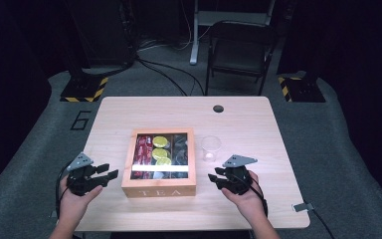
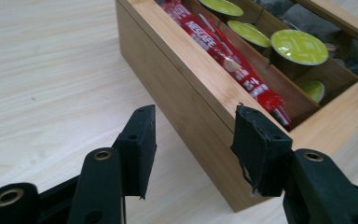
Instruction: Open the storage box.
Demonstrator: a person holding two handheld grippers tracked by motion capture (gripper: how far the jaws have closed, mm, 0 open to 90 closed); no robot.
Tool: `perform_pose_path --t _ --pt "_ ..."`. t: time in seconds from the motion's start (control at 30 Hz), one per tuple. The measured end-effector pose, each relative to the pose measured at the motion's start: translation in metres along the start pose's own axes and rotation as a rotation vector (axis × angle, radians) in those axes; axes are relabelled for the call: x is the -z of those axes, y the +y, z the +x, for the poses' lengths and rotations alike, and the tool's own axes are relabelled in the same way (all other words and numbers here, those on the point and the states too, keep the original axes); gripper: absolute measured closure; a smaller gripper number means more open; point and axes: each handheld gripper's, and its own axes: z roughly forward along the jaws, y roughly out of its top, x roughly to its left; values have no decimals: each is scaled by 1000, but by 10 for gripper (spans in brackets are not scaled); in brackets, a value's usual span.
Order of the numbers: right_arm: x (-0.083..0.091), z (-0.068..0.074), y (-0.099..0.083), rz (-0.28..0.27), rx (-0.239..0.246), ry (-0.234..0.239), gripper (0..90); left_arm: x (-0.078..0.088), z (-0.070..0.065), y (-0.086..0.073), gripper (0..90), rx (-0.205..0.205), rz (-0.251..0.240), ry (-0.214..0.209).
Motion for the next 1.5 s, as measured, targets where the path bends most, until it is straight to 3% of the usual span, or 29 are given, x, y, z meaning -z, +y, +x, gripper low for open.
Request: perform_pose_path --t 0.07,0.2,0.37,0.53,0.73,0.9,0.97,1.0,1.23,1.5 --pt "2 5 -2 -23 -17 13 639 1 -2 -2 500 -14 -4 -21" --pt "0 10 -9 -45 -1 47 662 0 -8 -7 536 -72 -3 -51" --pt "-4 19 -13 -38 67 75 717 3 -11 -10 552 -98 -10 -71" --pt "-13 25 -11 -21 101 120 737 9 -10 -13 572 -69 -44 -74" --pt "-16 30 -9 -5 132 160 764 15 -8 -18 594 -58 -39 -85" --pt "-18 28 -9 12 127 189 789 16 -8 -20 591 -44 -38 -79" --pt "-19 29 -10 17 118 182 797 16 -8 -21 584 -41 -45 -72" --pt "-19 28 -9 24 143 187 801 16 -8 -21 583 -41 -45 -72" --pt "-25 34 -11 56 163 177 839 16 -8 -21 579 -47 -34 -69" --pt "-27 35 -13 40 166 164 859 13 -10 -20 573 -54 -30 -85"
